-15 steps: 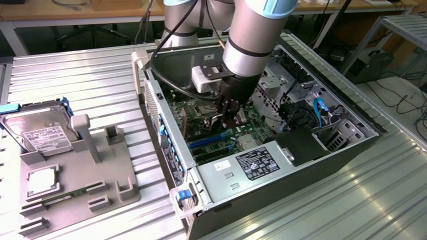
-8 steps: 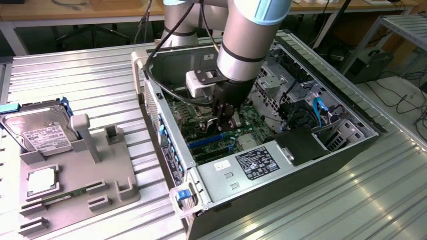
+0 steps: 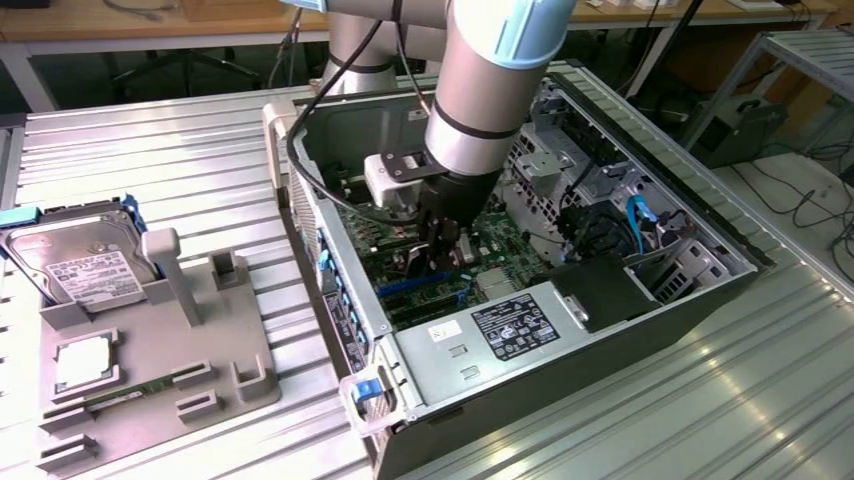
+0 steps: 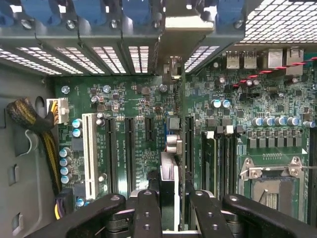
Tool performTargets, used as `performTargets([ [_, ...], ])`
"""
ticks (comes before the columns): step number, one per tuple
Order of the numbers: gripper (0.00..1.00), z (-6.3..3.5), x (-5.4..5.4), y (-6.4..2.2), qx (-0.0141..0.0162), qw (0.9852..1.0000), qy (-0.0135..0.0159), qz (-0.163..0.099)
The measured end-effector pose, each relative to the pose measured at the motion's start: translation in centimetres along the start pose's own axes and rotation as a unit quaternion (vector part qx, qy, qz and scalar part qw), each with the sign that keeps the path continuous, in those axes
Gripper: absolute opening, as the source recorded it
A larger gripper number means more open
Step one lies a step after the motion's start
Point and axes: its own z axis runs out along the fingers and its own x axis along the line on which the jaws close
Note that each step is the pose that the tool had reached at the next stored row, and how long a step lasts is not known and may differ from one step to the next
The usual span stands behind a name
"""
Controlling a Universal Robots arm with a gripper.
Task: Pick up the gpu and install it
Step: 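Insert the gpu into the slot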
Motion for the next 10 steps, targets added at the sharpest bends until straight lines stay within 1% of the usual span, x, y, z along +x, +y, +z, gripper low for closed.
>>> performTargets([
  [6,0.27,0.68,0.04,0.07,0.0,1.0,0.0,0.0],
  [10,0.27,0.73,0.04,0.08,-0.0001,1.0,0.0001,0.0],
])
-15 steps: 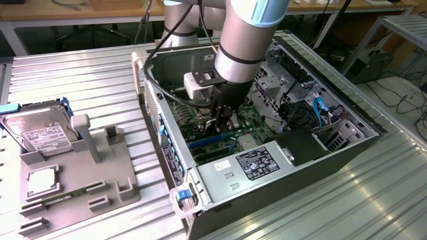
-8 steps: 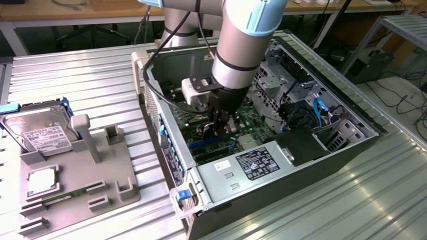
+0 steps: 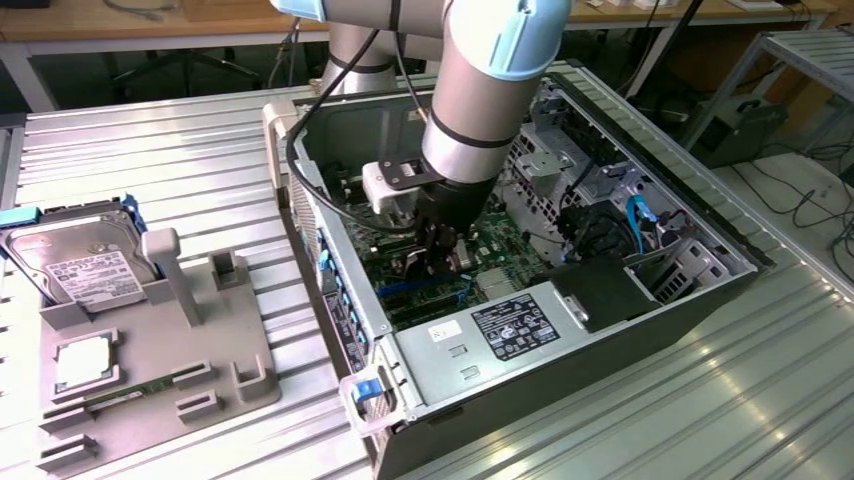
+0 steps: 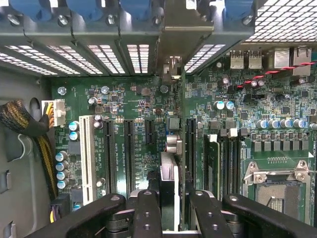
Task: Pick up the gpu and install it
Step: 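Insert the gpu into the slot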
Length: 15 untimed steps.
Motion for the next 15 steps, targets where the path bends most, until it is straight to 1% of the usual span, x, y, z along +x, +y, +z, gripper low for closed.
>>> performTargets([
  [8,0.27,0.15,0.01,0.09,0.0,1.0,-0.0001,0.0],
  [15,0.27,0.83,0.04,0.09,0.0,1.0,0.0001,0.0],
])
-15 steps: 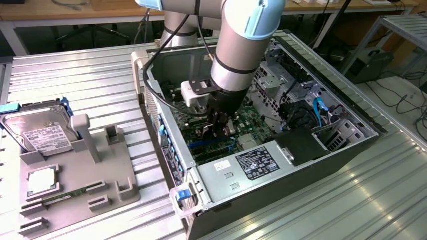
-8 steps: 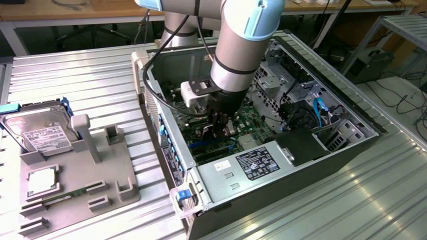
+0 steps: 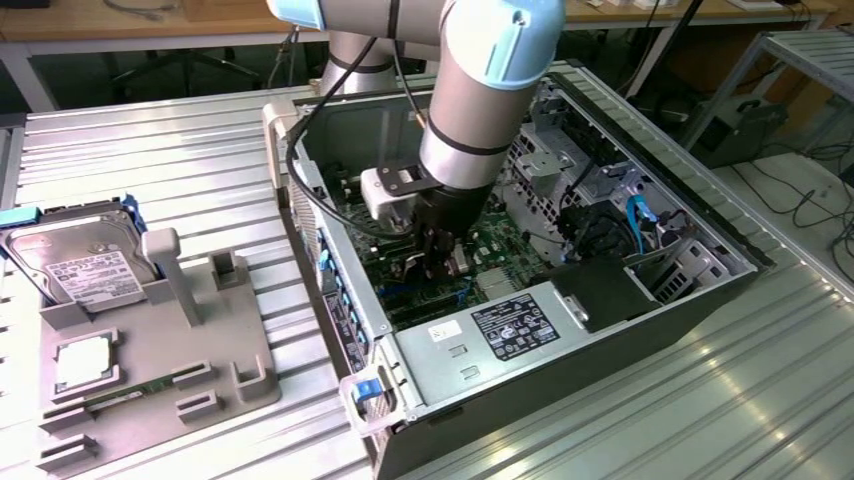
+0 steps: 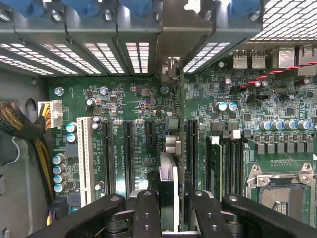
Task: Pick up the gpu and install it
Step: 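Insert the gpu into the slot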
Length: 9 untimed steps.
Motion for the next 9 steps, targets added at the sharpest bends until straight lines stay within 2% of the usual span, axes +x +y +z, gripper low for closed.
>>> performTargets([
  [7,0.27,0.36,-0.01,0.05,0.0002,1.0,-0.0004,0.0],
  [9,0.27,0.68,-0.05,0.06,-0.0003,1.0,0.0008,0.0],
])
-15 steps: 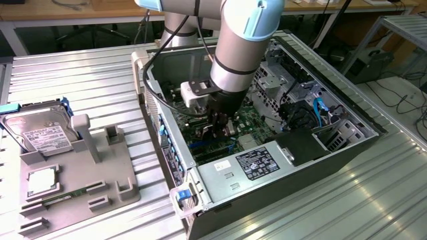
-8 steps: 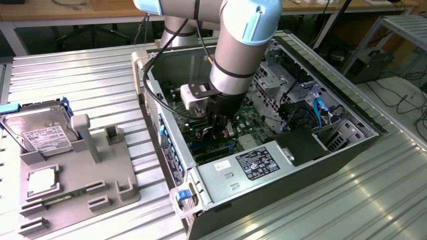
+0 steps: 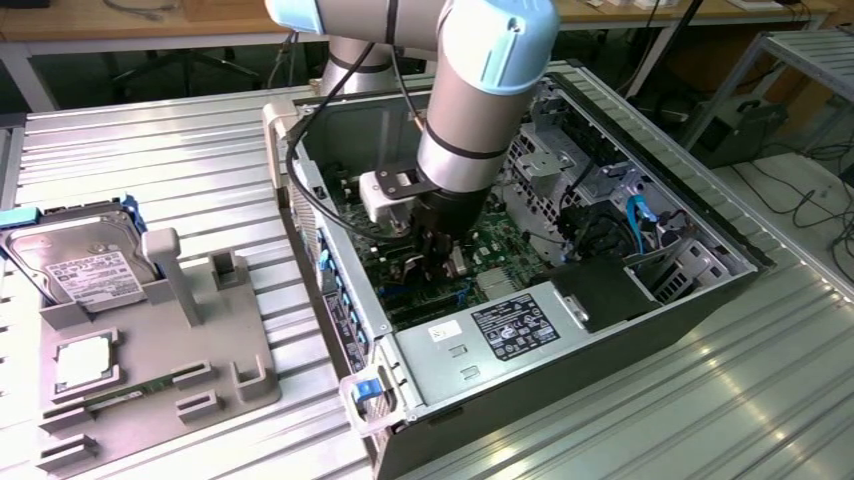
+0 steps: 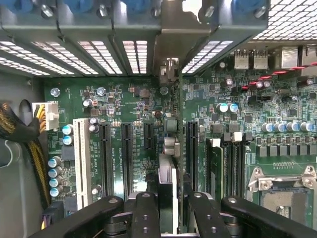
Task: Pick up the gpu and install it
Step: 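Insert the gpu into the slot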
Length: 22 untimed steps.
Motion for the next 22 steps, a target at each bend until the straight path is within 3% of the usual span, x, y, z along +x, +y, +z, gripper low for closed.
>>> performTargets([
  [8,0.27,0.23,0.0,-0.01,0.0004,1.0,-0.0009,0.0],
  [9,0.27,0.32,-0.1,-0.03,0.001,1.0,-0.0024,0.0],
  [10,0.29,0.32,-0.1,-0.02,0.0008,1.0,-0.002,0.0],
  [12,0.41,0.09,-0.1,-0.01,0.0004,1.0,-0.0005,0.0],
  [16,0.41,-1.8,-0.4,0.04,0.0007,1.0,0.0053,0.0],
  [18,0.41,-3.29,-0.6,0.07,0.001,1.0,0.0086,0.0],
  [22,0.41,-5.06,-0.8,0.11,0.0013,0.9999,0.0121,0.0],
])
